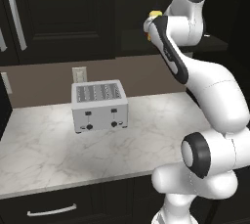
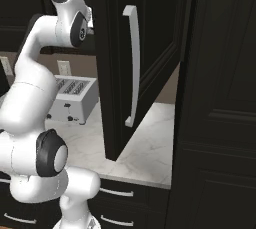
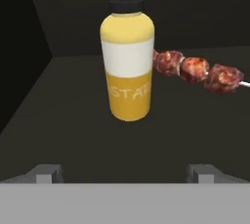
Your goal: The dining table condiment station is running low on mustard. Refill the condiment station by opening the cabinet and taking the mustard from the cabinet and placing it on the dining table.
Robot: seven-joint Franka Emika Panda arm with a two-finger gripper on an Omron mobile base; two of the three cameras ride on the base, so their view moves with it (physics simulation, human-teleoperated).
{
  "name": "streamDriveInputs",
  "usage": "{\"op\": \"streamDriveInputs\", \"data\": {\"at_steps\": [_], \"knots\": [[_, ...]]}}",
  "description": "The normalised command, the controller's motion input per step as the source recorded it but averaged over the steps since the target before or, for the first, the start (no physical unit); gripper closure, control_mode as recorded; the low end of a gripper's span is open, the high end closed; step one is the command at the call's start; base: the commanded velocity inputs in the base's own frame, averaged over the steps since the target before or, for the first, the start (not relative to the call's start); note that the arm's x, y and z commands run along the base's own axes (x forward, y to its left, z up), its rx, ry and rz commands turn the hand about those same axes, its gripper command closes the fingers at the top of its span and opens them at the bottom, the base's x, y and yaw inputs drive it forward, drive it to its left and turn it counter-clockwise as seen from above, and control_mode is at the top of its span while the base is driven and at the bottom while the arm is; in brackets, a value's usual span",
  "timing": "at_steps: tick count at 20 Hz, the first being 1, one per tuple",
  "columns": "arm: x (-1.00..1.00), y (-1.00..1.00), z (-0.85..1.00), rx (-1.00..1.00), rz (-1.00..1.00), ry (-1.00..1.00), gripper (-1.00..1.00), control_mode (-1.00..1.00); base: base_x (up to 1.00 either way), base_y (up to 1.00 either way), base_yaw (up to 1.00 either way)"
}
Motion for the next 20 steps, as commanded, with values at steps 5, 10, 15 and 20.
{"op": "streamDriveInputs", "data": {"at_steps": [5,10,15,20], "knots": [[0.35,0.00,0.00,0.00,0.00,0.00,-1.00,-1.00,0.00,0.00,0.00],[0.31,0.00,-0.01,0.00,0.00,0.00,-1.00,-1.00,0.00,0.00,0.00],[0.28,0.00,0.00,0.00,0.00,0.00,-1.00,-1.00,0.00,0.00,0.00],[0.28,0.00,0.00,0.00,0.00,0.00,-1.00,-1.00,0.00,0.00,0.00]]}}
